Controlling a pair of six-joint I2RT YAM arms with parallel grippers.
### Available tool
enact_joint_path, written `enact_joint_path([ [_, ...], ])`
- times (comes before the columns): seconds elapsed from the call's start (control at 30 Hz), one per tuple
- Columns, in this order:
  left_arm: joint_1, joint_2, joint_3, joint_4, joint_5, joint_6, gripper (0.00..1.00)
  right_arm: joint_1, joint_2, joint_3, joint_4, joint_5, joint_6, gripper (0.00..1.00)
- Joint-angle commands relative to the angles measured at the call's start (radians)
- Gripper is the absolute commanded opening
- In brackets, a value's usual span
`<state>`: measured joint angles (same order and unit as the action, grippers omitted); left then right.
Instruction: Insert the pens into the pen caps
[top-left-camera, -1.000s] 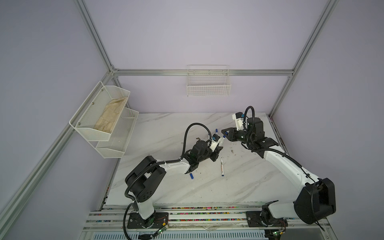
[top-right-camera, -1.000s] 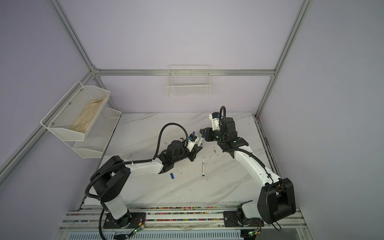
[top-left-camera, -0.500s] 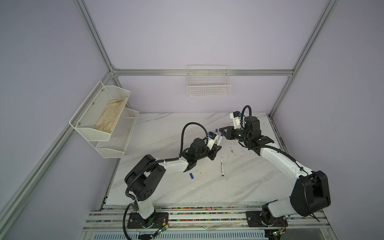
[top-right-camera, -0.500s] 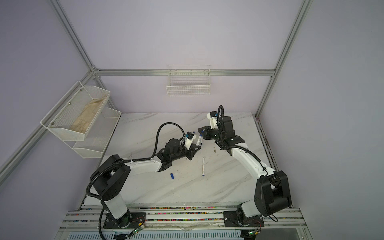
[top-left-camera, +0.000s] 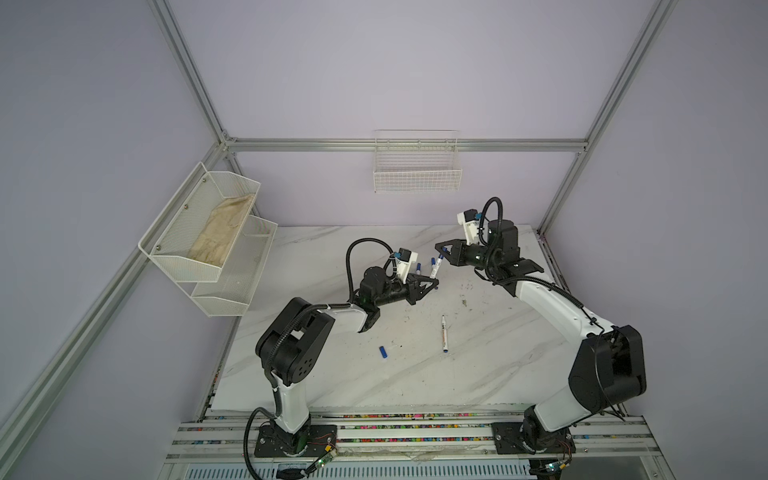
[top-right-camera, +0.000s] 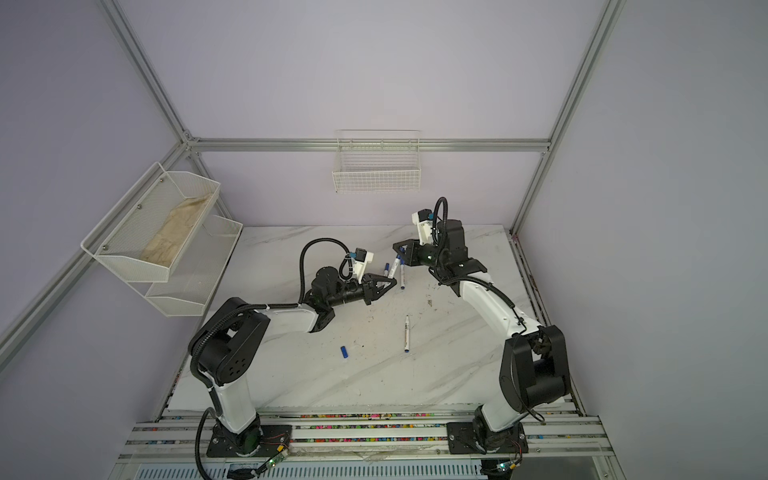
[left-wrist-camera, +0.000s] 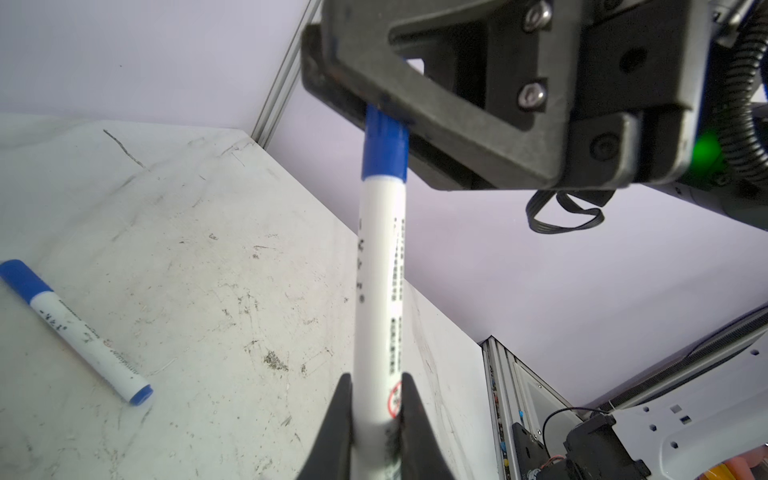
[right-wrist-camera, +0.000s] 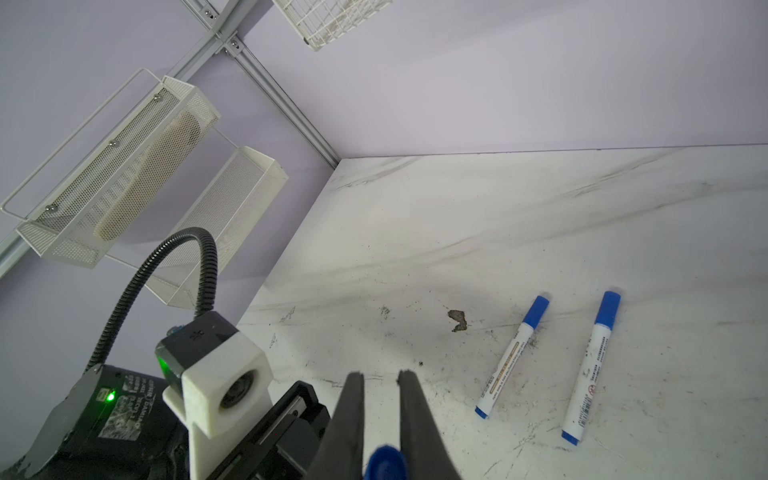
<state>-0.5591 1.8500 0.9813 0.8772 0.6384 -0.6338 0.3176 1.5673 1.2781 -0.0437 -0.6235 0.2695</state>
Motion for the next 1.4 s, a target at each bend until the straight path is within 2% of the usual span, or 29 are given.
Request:
enact_joint_path([
  [0.0, 0.111, -0.165, -0.008, 0.177, -0.398, 0.035, 0.00, 0.041, 0.033, -0.039, -0.438, -0.086, -0.151, 0.00],
  [0.23, 0.047, -0.254, -0.010, 0.020, -0.593, 0.347, 0.00, 0.173, 0.071, -0.021, -0.529, 0.156, -0.226, 0.00],
  [0.37, 0.001, -0.271, -0.011, -0.004, -0.672, 0.521, 0.00, 0.175, 0.045, -0.025, -0.510, 0.146, -0.238, 0.00],
  [0.47, -0.024, -0.273, -0.009, -0.009, -0.697, 0.583, 0.00, 0.181, 0.035, -0.029, -0.509, 0.086, -0.246, 0.00],
  [0.6, -0.018, -0.256, -0.015, 0.054, -0.718, 0.514, 0.00, 0.210, 0.061, -0.031, -0.558, 0.117, -0.271, 0.00],
  [0.77, 0.055, -0.195, 0.030, 0.176, -0.669, 0.304, 0.00, 0.249, 0.090, -0.033, -0.589, 0.176, -0.280, 0.00],
  [0.87, 0.092, -0.167, 0.061, 0.240, -0.661, 0.233, 0.00, 0.248, 0.113, -0.031, -0.594, 0.224, -0.270, 0.00],
  [1.03, 0.125, -0.138, 0.069, 0.246, -0.714, 0.207, 0.00, 0.248, 0.167, -0.032, -0.584, 0.300, -0.226, 0.00],
  [1.2, 0.155, -0.112, -0.008, 0.250, -0.825, 0.194, 0.00, 0.256, 0.209, -0.039, -0.525, 0.396, -0.205, 0.00],
  [1.37, 0.199, -0.058, -0.062, 0.235, -0.855, 0.172, 0.00, 0.283, 0.241, -0.048, -0.415, 0.430, -0.193, 0.00],
])
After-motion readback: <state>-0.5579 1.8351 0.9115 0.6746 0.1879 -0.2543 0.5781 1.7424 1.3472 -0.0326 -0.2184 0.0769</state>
